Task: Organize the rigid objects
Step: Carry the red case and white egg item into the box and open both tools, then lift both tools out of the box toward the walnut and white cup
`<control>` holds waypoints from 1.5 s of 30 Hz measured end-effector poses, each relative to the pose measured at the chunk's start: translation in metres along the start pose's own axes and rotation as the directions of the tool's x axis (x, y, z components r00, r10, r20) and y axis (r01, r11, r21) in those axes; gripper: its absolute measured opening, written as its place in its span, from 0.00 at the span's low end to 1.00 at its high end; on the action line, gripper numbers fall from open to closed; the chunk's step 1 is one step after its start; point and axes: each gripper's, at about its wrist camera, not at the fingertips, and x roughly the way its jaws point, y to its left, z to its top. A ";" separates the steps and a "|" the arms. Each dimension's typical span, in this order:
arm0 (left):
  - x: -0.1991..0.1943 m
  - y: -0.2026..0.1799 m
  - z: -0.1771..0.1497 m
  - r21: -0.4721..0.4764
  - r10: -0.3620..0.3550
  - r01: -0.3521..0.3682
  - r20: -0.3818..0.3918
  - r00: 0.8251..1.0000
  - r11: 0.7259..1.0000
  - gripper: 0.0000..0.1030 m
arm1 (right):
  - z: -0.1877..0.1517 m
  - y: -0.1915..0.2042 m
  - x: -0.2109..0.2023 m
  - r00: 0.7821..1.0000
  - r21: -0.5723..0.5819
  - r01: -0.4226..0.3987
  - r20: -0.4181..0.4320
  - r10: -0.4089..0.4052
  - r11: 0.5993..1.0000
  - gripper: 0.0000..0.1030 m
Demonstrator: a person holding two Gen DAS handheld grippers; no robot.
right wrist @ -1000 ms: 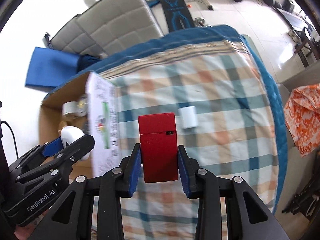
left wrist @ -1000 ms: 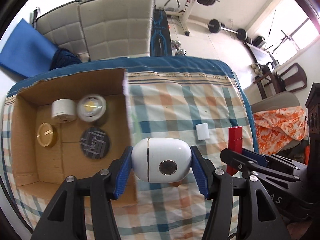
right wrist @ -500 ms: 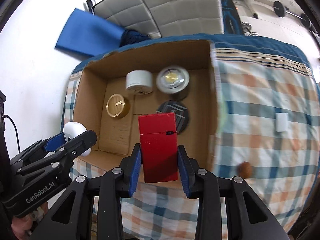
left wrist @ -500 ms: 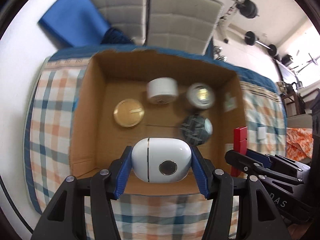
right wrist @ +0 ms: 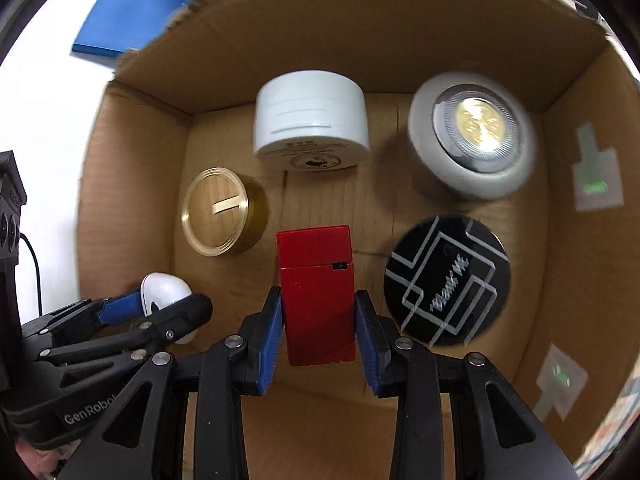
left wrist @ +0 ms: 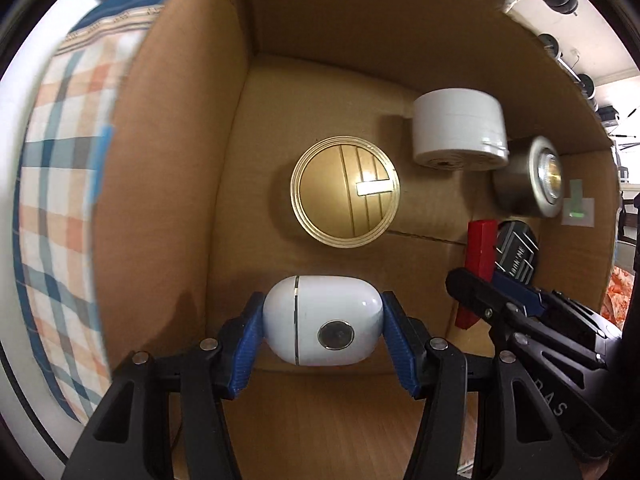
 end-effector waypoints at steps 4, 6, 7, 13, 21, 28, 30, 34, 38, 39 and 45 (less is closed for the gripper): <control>0.013 0.003 0.006 -0.004 0.002 -0.003 -0.032 0.999 1.000 0.53 | 0.010 -0.002 0.015 1.000 0.003 -0.001 -0.018 0.001 1.000 0.36; 0.021 0.002 0.007 -0.007 0.009 -0.009 -0.062 0.998 1.000 0.53 | 0.015 -0.001 0.023 1.000 -0.010 0.011 -0.021 -0.011 1.000 0.36; 0.023 0.003 0.008 -0.017 0.001 -0.002 -0.069 0.998 1.000 0.53 | 0.018 0.000 0.025 1.000 -0.014 0.008 -0.016 -0.008 1.000 0.36; 0.026 0.008 0.008 -0.046 -0.019 0.015 -0.083 0.996 0.999 0.53 | 0.036 -0.001 0.028 1.000 -0.030 0.010 -0.018 -0.011 1.000 0.37; 0.016 0.006 0.001 -0.053 -0.036 0.031 -0.083 0.996 0.998 0.62 | 0.039 -0.009 0.021 0.999 -0.007 0.031 -0.033 -0.031 1.000 0.51; -0.016 -0.007 -0.019 -0.026 -0.057 0.056 -0.017 0.998 0.998 0.97 | 0.030 -0.019 -0.002 0.994 -0.021 0.113 0.003 -0.113 0.993 0.73; -0.033 -0.012 -0.026 -0.008 -0.038 0.038 0.032 0.999 0.999 1.00 | 0.023 -0.018 -0.009 0.992 -0.027 0.126 0.004 -0.126 0.992 0.74; -0.068 -0.019 -0.027 0.025 -0.005 0.002 0.114 0.993 1.000 1.00 | 0.009 -0.013 -0.025 0.983 -0.045 0.181 0.033 -0.179 0.983 0.89; -0.095 -0.024 -0.030 0.046 0.024 -0.034 0.197 0.980 0.998 1.00 | -0.006 -0.012 -0.042 0.982 -0.022 0.185 0.056 -0.183 0.983 0.97; -0.102 -0.025 -0.035 0.048 0.027 -0.039 0.220 0.975 0.998 1.00 | -0.012 -0.009 -0.047 0.980 -0.016 0.189 0.070 -0.188 0.982 0.97; -0.112 -0.030 -0.051 0.037 0.020 -0.032 0.299 0.954 0.999 1.00 | -0.050 -0.009 -0.083 0.974 0.011 0.190 0.127 -0.190 0.982 0.97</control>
